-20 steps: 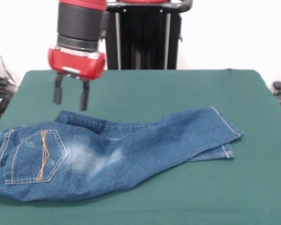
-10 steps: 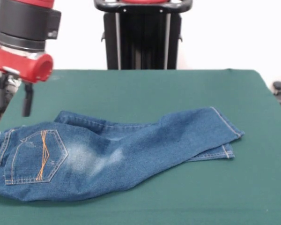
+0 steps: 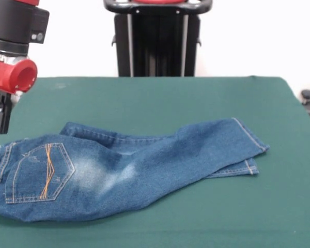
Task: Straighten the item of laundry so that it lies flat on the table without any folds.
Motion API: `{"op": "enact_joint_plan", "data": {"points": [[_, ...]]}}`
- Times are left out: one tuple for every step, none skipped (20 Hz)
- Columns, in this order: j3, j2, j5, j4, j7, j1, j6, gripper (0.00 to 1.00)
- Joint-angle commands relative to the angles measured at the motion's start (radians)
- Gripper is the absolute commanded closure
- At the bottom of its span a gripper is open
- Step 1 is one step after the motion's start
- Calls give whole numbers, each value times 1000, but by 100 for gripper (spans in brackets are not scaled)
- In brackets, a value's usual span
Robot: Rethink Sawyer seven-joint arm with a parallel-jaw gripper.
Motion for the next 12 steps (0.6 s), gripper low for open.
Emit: {"op": "enact_joint_plan", "data": {"points": [[113, 108, 34, -35, 36, 69, 89, 0], [110, 114, 36, -38, 46, 74, 82, 0], [104, 119, 38, -40, 58, 80, 75, 0], [99, 123, 39, -44, 66, 87, 72, 0], [92, 127, 40, -47, 76, 93, 67, 0], [89, 131, 41, -50, 81, 97, 65, 0], [85, 134, 42, -53, 87, 101, 62, 0], [81, 137, 43, -56, 91, 105, 59, 0], [78, 141, 44, -58, 96, 108, 56, 0], [74, 145, 47, -61, 103, 113, 54, 0], [69, 149, 50, -64, 110, 118, 52, 0], [65, 153, 53, -67, 117, 123, 50, 0]]}}
